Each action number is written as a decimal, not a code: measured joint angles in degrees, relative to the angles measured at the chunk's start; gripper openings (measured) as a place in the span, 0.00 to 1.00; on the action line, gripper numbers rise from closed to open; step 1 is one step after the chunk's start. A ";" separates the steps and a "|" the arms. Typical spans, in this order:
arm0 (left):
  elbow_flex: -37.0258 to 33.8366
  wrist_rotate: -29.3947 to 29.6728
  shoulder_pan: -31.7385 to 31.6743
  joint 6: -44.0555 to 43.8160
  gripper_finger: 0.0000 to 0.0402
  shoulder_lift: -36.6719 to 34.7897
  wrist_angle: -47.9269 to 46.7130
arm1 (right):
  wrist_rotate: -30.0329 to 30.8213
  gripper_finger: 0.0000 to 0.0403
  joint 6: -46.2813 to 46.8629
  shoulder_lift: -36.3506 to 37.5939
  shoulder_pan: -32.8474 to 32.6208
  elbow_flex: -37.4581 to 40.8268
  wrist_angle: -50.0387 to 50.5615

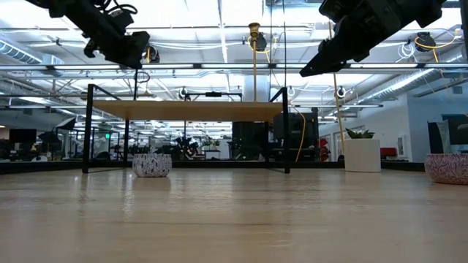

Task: Pick & Place candle stick holders
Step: Put the black candle holder on the shelf, then put the gold candle holder on the shelf

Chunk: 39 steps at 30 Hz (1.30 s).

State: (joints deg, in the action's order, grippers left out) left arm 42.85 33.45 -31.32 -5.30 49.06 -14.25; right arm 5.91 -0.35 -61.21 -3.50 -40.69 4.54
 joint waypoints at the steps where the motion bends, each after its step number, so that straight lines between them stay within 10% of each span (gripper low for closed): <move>1: 0.00 -0.48 -0.11 0.01 0.13 0.00 -0.01 | 0.00 0.53 0.59 0.00 0.00 0.00 0.01; 26: -0.02 -2.56 2.01 -0.88 0.50 -0.75 -0.68 | -17.92 0.53 11.26 16.06 -8.63 0.07 30.60; 39: -0.02 -2.51 5.59 -1.12 0.51 -4.99 -0.69 | -31.28 0.53 35.29 21.09 -21.48 18.20 14.66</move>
State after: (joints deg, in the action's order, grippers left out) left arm 42.83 30.94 -25.73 -6.42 44.07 -14.94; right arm -25.37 34.94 -40.12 -24.99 -22.48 19.19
